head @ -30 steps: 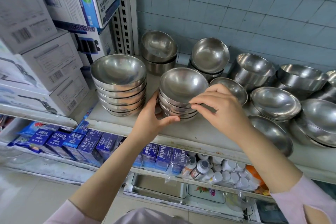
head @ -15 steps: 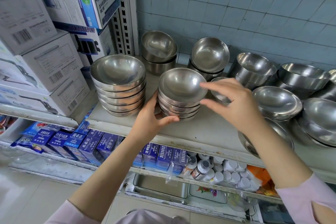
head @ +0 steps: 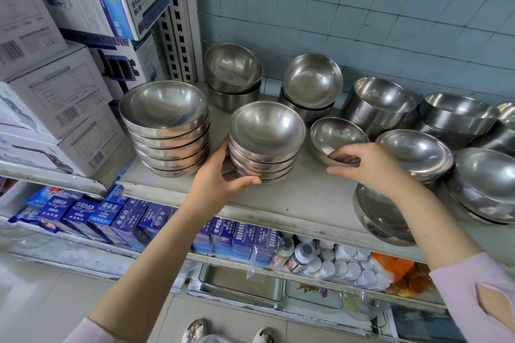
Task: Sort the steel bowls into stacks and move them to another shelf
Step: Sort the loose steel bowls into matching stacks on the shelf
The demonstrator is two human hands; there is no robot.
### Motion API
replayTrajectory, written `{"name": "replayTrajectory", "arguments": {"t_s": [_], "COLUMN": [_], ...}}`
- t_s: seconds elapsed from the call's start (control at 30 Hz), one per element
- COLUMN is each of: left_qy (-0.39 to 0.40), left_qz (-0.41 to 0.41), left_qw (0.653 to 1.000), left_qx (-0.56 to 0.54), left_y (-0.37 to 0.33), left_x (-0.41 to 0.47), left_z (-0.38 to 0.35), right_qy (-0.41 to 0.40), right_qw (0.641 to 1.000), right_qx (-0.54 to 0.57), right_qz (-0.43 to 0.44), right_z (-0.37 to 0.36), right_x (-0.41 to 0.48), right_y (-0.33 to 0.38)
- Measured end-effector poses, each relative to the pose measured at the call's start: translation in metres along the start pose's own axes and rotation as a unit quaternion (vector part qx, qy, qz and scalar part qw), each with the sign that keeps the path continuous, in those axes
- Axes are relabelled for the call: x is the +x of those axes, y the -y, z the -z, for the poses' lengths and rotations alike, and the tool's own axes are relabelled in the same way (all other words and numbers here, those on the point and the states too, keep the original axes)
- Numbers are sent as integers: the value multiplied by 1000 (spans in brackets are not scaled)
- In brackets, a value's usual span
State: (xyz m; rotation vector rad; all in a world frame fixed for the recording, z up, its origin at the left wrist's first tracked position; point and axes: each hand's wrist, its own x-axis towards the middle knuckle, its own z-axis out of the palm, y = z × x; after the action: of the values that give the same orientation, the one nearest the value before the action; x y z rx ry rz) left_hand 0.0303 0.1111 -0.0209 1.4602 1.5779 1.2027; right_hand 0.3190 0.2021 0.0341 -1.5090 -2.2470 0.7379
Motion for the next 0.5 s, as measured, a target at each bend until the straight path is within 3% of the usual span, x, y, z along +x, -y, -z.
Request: {"name": "replayTrajectory", "arguments": {"t_s": [0.3, 0.5], "left_qy": [-11, -10], "left_qz": [-5, -9], "left_qw": [1000, 1000], "left_qx": [12, 11], "left_y": [0, 0], "left_x": [0, -1], "left_z": [-1, -3], "right_qy": [-56, -143], "right_qw": [997, 987], "right_qx": [-9, -27], "right_qz": [51, 76], "right_z": [2, 13], "right_x": [-12, -31], "right_y": [-2, 16]}}
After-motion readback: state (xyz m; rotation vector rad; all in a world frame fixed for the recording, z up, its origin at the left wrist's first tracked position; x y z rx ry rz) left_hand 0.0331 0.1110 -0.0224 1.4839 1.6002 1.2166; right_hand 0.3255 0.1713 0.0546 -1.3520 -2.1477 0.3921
